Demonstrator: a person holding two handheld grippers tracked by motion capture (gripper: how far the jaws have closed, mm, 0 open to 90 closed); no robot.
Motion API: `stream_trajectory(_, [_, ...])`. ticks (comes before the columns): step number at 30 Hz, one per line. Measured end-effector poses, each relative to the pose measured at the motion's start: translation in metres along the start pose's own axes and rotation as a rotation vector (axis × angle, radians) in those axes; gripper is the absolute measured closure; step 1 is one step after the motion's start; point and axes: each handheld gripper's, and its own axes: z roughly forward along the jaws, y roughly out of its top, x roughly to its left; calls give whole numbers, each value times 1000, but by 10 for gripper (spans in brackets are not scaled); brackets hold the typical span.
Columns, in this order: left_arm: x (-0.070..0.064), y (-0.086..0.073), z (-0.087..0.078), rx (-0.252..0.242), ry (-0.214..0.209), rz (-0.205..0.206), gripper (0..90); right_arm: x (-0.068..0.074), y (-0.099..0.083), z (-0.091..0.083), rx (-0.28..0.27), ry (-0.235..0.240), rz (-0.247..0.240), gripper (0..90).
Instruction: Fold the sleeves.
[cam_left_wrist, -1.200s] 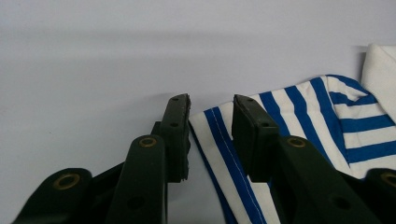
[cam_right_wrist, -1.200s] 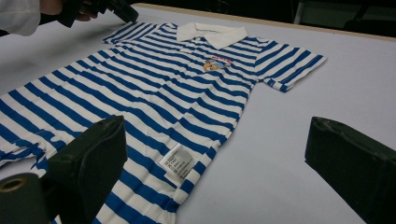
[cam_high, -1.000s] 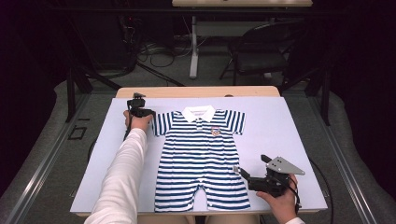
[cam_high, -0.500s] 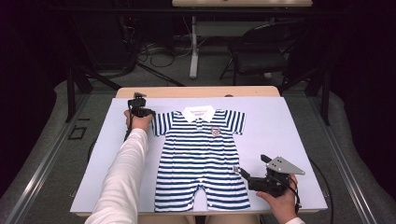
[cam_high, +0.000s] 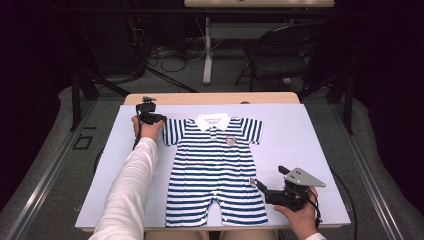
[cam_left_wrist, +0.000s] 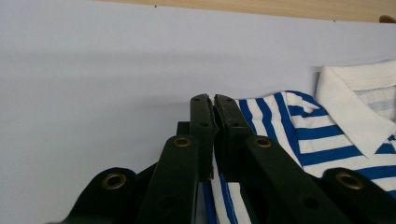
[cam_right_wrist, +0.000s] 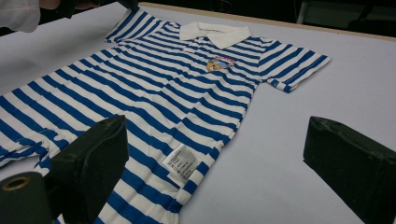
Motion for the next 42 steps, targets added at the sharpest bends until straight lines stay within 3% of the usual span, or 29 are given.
stream_trajectory(8, [-7, 1, -8, -13, -31, -6, 869, 0, 0, 1, 1, 1, -1, 67])
stream_trajectory(17, [-17, 1, -13, -19, -38, -12, 870, 0, 0, 1, 1, 3, 2, 67])
stream_trajectory(33, [-46, 1, -23, -46, -104, 54, 873, 0, 0, 2, 2, 2, 6, 72])
stream_trajectory(42, [-57, 3, -29, -50, -115, 88, 874, 0, 0, 2, 3, 2, 8, 72])
